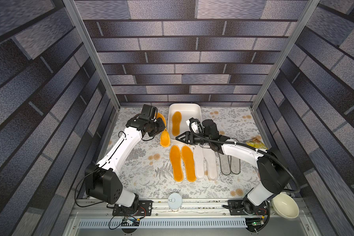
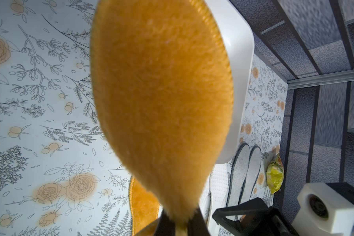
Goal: Put the insoles into the storage box
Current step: Pick up the insole from the center of the board.
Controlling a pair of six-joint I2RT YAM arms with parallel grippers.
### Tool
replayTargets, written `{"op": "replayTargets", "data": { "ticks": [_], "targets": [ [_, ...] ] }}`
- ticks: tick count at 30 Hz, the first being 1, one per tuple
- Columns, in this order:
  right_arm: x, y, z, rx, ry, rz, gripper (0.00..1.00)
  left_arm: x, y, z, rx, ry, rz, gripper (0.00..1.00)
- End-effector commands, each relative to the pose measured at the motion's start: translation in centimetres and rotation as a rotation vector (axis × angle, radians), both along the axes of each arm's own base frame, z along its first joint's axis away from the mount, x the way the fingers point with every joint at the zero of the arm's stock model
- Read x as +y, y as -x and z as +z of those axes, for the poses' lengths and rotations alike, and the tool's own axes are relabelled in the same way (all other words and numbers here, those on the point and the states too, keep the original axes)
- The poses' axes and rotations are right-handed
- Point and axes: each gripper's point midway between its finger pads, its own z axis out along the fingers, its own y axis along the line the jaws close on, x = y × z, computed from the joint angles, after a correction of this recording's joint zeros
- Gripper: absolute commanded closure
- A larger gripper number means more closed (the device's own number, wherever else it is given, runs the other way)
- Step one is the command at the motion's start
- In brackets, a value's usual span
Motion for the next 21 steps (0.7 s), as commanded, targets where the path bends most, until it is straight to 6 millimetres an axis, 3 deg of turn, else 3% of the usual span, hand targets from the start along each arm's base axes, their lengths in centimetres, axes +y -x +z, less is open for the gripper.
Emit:
{"op": "replayTargets", "data": {
  "ticks": [1, 7, 21],
  "targets": [
    [1.5, -2.3, 3.0, -0.079, -0.082, -0.053, 0.27, -1.9, -0.2, 1.1, -0.006, 0.077, -0.034, 1.00],
    [2.5, -3.2, 3.3, -0.092, -0.129, -0.073, 0.29, -2.5, 0.1, 0.8, -0.001, 0.069, -0.045, 1.00],
    [4.5, -2.1, 2.5, -0.085, -0.132, -0.027, 0.39, -3.2, -0.2, 0.8, -0.009, 0.099, -0.042, 1.00]
  ]
}}
